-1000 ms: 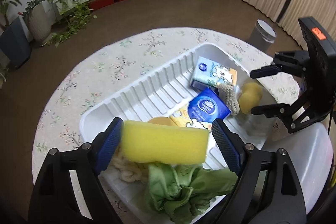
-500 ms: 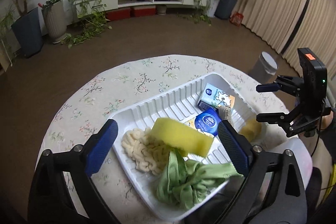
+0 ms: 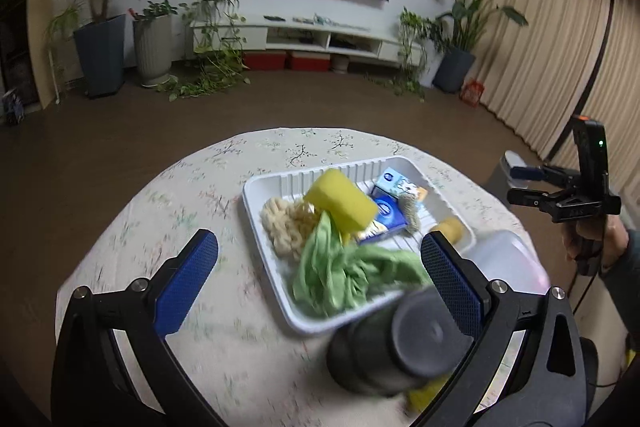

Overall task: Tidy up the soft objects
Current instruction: 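Withdraw both grippers from the tray back toward the table, then grasp the white knitted sock with the right gripper while the left gripper grasps the yellow sponge, then carry the yellow sponge with the left gripper while the right gripper carries the sock to the tray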

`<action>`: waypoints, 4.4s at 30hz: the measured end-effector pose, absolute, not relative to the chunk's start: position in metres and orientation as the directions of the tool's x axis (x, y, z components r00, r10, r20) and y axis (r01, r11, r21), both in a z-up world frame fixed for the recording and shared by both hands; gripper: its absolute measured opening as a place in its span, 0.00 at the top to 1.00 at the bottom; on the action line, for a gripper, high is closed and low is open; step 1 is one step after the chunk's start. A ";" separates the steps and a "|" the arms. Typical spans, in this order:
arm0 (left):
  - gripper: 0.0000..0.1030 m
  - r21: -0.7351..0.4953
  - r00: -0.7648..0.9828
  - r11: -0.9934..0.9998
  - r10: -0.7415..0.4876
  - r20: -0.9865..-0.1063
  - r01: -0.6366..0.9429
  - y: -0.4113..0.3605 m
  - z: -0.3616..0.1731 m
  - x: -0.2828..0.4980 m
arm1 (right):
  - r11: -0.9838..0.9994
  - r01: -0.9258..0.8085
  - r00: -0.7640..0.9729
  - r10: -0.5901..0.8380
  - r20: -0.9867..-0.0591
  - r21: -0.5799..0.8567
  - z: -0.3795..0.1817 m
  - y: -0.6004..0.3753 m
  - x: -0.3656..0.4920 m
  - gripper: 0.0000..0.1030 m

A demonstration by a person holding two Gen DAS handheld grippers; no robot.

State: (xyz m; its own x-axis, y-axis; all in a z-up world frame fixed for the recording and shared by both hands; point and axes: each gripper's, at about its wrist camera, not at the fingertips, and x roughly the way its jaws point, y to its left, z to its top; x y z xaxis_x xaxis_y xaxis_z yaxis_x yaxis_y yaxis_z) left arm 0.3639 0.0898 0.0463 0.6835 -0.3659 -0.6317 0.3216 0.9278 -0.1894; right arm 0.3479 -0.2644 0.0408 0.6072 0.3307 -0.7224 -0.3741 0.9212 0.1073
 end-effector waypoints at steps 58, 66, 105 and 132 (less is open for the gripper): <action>0.00 -0.289 0.673 0.935 -0.350 -0.651 0.206 0.023 -0.044 0.165 | 0.895 -0.398 0.528 0.403 -0.747 0.201 -0.063 -0.120 0.150 0.47; 0.00 -0.246 0.681 0.944 -0.331 -0.653 0.222 -0.002 -0.041 0.182 | 0.909 -0.362 0.535 0.385 -0.752 0.208 -0.060 -0.144 0.134 0.48; 0.57 -0.221 0.606 0.967 -0.250 -0.755 0.123 0.011 -0.065 0.163 | 0.938 -0.307 0.572 0.317 -0.756 0.161 -0.054 -0.184 0.096 0.49; 0.57 -0.200 0.662 0.976 -0.207 -0.721 0.087 0.108 0.009 0.160 | 0.996 -0.072 0.706 0.091 -0.702 0.056 0.038 -0.340 0.126 0.49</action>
